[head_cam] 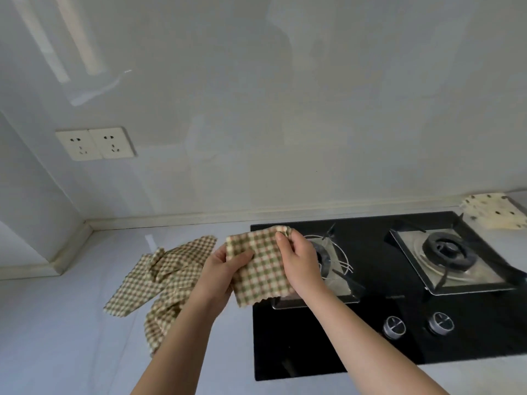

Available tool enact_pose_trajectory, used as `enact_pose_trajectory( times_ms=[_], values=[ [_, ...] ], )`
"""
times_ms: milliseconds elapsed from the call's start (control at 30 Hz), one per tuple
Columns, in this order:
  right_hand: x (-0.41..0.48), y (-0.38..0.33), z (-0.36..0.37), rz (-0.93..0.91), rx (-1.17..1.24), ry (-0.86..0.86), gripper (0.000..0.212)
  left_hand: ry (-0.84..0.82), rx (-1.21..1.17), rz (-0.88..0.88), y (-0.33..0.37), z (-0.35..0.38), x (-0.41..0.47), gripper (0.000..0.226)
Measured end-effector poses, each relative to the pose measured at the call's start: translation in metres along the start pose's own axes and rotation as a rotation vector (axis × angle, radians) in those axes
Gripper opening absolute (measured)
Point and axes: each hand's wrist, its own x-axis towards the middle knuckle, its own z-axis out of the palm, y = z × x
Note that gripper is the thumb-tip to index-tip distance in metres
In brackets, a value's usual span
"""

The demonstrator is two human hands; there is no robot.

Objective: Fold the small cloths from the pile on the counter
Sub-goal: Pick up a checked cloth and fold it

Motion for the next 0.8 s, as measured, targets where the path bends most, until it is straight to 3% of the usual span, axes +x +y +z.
enact_pose_trajectory(
  times_ms=[133,300,467,533,633,700,800],
  values=[
    [0.001,0.018,-0.084,0.026,-0.038,0.01,0.035,-0.104,-0.078,-0.015,-0.019,0.073,-0.002,0.043],
    [-0.006,0.042,-0.191,0.056,-0.06,0.055,0.032,-0.24,-0.092,-0.092,-0.049,0.16,-0.006,0.048],
    [-0.017,0.054,-0.275,0.074,-0.102,0.085,0.031,-0.163,-0.075,-0.117,-0.076,0.242,-0.011,0.027],
    [-0.019,0.059,-0.302,0.083,-0.107,0.123,0.035,-0.168,-0.129,-0.16,-0.084,0.275,-0.01,0.033],
    [-0.019,0.07,-0.343,0.11,-0.077,0.203,0.041,-0.317,-0.07,-0.215,-0.096,0.321,-0.011,0.043],
    [-0.019,0.075,-0.371,0.139,-0.054,0.257,0.039,-0.351,0.048,-0.19,-0.108,0.348,-0.012,0.034],
    [-0.018,0.087,-0.41,0.194,-0.006,0.308,0.03,-0.203,0.197,-0.047,-0.13,0.391,-0.013,0.022]
  ],
)
